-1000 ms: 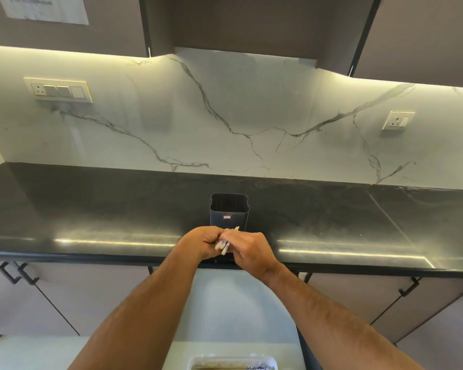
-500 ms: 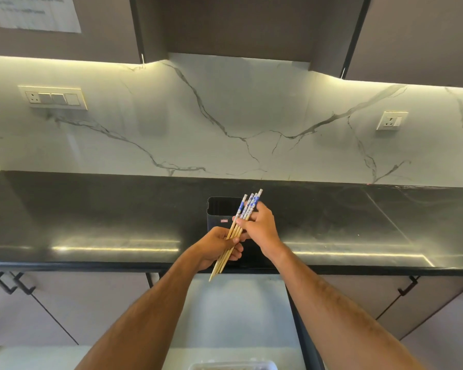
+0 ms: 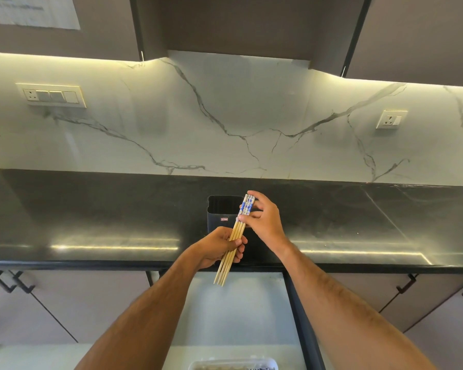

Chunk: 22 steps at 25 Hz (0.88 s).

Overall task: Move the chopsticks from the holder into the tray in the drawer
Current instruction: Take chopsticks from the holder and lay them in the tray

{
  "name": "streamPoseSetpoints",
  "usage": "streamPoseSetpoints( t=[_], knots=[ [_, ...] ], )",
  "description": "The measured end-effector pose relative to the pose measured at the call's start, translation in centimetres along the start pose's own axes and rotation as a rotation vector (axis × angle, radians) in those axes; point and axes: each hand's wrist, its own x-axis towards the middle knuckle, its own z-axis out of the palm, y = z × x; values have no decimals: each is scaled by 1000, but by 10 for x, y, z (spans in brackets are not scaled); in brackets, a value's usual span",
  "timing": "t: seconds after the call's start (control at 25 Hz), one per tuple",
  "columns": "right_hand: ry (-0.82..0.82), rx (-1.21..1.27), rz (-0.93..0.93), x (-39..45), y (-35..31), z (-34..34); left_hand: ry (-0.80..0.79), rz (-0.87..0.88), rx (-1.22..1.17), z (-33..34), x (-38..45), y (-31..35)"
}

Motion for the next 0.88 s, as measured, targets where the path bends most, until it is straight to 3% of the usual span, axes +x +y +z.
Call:
streamPoseSetpoints(
  t=[0.36,0.56,0.76,0.88],
  knots=[
    [84,-3,1,-4,0,6,-48,-30,15,-2,-1,-4],
    [202,116,66,-12,3,6,78,-23,34,-7,-1,-14],
    [204,159,187,-40,29,13,236,-50,286,-3,-2,-42],
    [87,-230,72,-58,51,11,263,-73,640,-7,-2,-68]
  ],
)
